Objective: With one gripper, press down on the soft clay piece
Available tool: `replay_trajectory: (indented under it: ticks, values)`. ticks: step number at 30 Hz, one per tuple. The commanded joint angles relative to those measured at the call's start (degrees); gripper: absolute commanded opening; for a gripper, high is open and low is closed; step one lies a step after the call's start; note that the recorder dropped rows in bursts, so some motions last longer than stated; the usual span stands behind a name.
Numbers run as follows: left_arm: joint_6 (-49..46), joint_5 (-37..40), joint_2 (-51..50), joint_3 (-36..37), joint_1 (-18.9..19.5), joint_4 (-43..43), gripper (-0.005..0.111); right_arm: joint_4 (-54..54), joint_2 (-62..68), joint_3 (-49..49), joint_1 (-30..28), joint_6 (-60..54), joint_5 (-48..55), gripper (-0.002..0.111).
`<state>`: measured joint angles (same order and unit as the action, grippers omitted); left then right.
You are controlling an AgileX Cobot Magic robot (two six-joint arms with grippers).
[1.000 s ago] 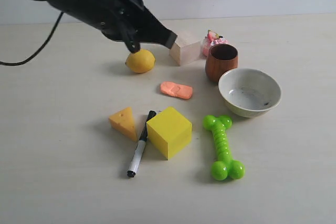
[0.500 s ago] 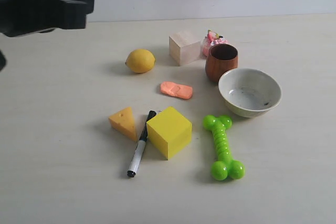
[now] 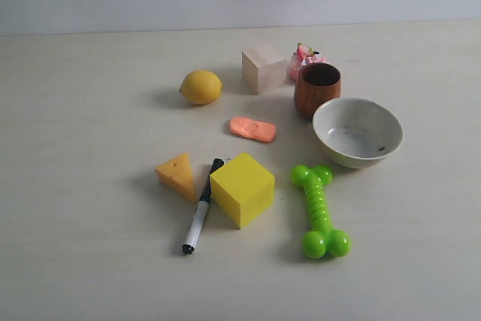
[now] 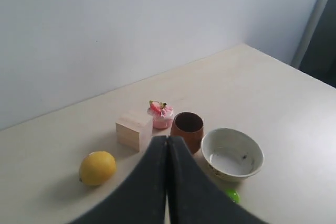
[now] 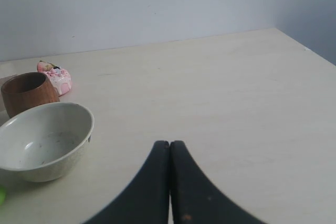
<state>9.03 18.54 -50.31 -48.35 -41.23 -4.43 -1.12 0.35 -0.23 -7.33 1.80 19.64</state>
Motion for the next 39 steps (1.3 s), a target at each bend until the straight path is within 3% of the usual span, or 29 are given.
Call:
replay_trajectory:
  ticks: [1,2,5,7,8,9,10,14,16,18,22,24,33,39]
  values:
    - [0.09,0.15,0.76,0.81,0.28,-2.24,0.000,-0.04,-0.35,0.23,-0.31,-0.06,-0.43,0.000]
    - [0.09,0.15,1.38,1.20,0.96,-2.24,0.000,-0.04,-0.35,0.23,-0.31,-0.06,-0.43,0.000]
    - [2.80,0.02,5.65,4.42,7.81,2.67,0.000,-0.04,-0.35,0.23,-0.31,-0.06,-0.43,0.000]
    - [3.31,0.02,9.61,7.46,14.79,5.35,0.000,-0.04,-0.35,0.23,-0.31,-0.06,-0.33,0.000]
    - [3.31,0.02,14.39,11.49,21.98,5.83,0.000,-0.04,-0.35,0.23,-0.31,-0.06,-0.33,0.000]
    - [3.31,0.02,16.52,13.60,24.79,6.12,0.000,-0.04,-0.35,0.23,-0.31,-0.06,-0.33,0.000]
    - [3.31,0.02,22.07,17.73,31.22,6.49,0.000,-0.04,-0.35,0.23,-0.31,-0.06,-0.33,0.000]
    - [3.31,-0.46,33.85,27.86,42.76,7.67,0.000,-0.04,-0.35,0.23,-0.31,-0.06,-0.33,0.000]
    - [3.31,-0.71,38.10,33.24,46.47,7.81,0.000,-0.04,-0.35,0.23,-0.31,-0.18,-0.35,0.000]
    - [3.31,-1.32,40.37,36.90,47.13,7.81,0.000,-0.04,-0.35,0.23,-0.31,-0.18,-0.35,0.000]
    - [2.44,-9.92,46.24,47.01,47.13,7.81,0.000,-0.04,-0.35,0.23,-0.31,-0.05,-0.35,0.000]
    - [2.01,-11.62,48.37,48.35,47.13,7.81,0.000,-0.04,-0.35,0.23,-0.31,-0.05,-0.35,0.000]
    - [-4.76,0.76,50.31,48.35,44.47,7.58,0.000,-0.04,-0.35,0.23,-0.31,-0.05,-0.35,0.000]
    - [-4.81,2.15,50.31,48.35,44.47,7.58,0.000,-0.04,-0.35,0.23,-0.31,-0.16,-0.35,0.000]
